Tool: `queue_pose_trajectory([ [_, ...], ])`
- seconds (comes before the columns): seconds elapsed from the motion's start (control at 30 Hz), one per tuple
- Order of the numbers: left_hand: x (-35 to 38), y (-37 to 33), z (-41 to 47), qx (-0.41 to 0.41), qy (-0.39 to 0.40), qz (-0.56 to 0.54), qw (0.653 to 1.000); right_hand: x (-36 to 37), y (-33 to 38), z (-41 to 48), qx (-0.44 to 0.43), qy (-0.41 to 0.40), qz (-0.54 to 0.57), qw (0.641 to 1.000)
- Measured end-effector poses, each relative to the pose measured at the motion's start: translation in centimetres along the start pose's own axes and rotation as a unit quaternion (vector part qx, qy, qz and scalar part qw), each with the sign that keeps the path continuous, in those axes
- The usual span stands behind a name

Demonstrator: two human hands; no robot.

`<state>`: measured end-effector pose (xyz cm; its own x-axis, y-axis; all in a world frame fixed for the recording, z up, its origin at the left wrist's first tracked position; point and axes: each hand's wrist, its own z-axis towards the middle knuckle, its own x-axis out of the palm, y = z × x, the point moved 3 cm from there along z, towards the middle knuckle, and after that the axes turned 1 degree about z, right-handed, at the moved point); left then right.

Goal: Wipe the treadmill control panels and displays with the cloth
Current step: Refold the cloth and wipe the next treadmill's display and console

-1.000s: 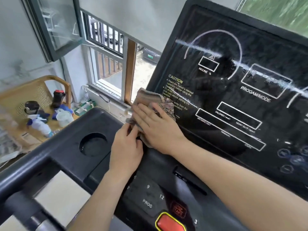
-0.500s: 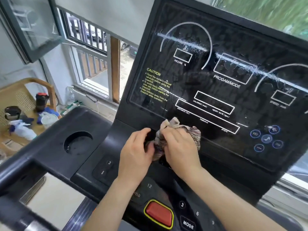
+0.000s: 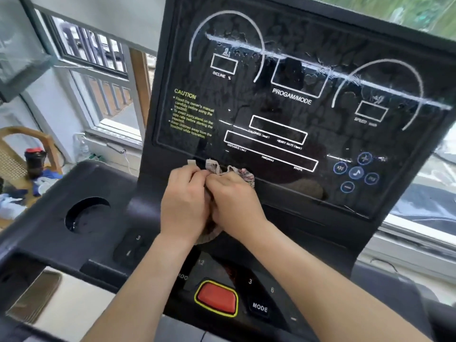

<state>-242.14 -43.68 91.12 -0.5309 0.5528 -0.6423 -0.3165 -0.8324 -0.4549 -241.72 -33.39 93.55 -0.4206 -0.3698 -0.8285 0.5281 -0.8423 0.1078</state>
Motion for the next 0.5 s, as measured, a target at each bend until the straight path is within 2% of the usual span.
queue_pose_trajectory([
  [0.2,2.2,-8.1,-1.4,0.082,0.068,0.025,0.994,-4.3,-5.4,-6.5,0.093,0.023,0.001,0.995],
  [0.4,5.8,-18.2,-4.4,0.121,0.109,0.020,0.987,-10.4,-11.0,-14.2,0.189,-0.029,-0.013,0.981],
  [0.5,7.2,-20.7,-5.9,0.146,0.160,0.046,0.975,-11.4,-12.4,-17.0,0.218,-0.014,-0.033,0.975],
])
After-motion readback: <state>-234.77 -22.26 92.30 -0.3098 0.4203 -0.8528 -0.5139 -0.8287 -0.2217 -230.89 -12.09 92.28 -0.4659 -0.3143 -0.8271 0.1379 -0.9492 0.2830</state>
